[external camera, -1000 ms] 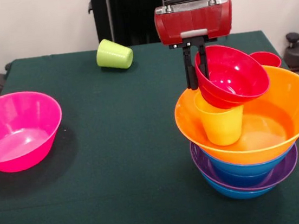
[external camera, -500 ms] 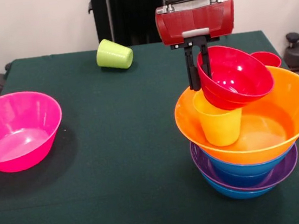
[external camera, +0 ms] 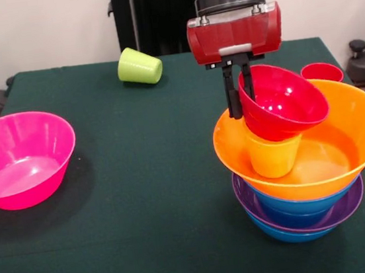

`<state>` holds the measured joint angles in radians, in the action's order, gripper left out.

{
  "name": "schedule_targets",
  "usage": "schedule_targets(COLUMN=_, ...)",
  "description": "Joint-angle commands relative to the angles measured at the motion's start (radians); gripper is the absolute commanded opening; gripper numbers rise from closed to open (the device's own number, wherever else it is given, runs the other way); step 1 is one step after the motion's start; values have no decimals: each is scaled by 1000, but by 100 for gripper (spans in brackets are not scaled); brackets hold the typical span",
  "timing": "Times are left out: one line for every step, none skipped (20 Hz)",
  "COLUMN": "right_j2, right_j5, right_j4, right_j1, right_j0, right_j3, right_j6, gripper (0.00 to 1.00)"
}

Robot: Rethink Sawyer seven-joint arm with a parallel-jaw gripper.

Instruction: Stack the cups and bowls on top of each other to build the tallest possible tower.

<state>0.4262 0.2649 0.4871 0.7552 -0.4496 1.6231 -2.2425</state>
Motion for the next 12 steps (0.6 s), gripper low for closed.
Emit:
schedule_targets(right_j2=10, right_j5=-18, right_j4=95, right_j1=-40, right_j0=-26, right_j3=72, right_j6=77, gripper=0)
schedule_targets(right_j2=19, right_j5=-17, right_j4=94, right_j1=-44, right_j0=-34, right_j3=74, right_j6=84, gripper=0)
schedule_targets(right_j2=24, right_j5=-13, right_j4=93, right_j1=-43, right_j0=-39, right_j3=78, right_j6=89, gripper=0)
schedule_targets(right_j2=30, right_j5=-10, right_j4=93, right_j1=-42, right_j0=-45, right_j3=82, right_j6=94, gripper=0)
schedule_targets(right_j2=30, right_j5=-9, right_j4=93, right_j1=-41, right_j0=-46, right_j3=84, right_j6=94, gripper=0)
schedule_targets(right_j2=34, right_j5=-8, right_j4=93, right_j1=-41, right_j0=-50, right_j3=87, right_j6=97, gripper=0)
schedule_targets(right_j2=36, right_j5=-8, right_j4=93, right_j1=-41, right_j0=-51, right_j3=87, right_j6=97, gripper=0)
schedule_targets(right_j2=40, right_j5=-7, right_j4=92, right_j1=-40, right_j0=-55, right_j3=89, right_j6=97, gripper=0)
schedule_targets(right_j2=42, right_j5=-5, right_j4=91, right_j1=-40, right_j0=-56, right_j3=90, right_j6=96, gripper=0)
schedule_targets(right_j2=45, right_j5=-5, right_j4=90, right_j1=-38, right_j0=-60, right_j3=93, right_j6=97, gripper=0)
schedule_targets(right_j2=48, right_j5=-3, right_j4=89, right_j1=-37, right_j0=-61, right_j3=94, right_j6=98, gripper=0)
schedule_targets(right_j2=52, right_j5=-2, right_j4=88, right_j1=-36, right_j0=-65, right_j3=98, right_j6=99, gripper=0)
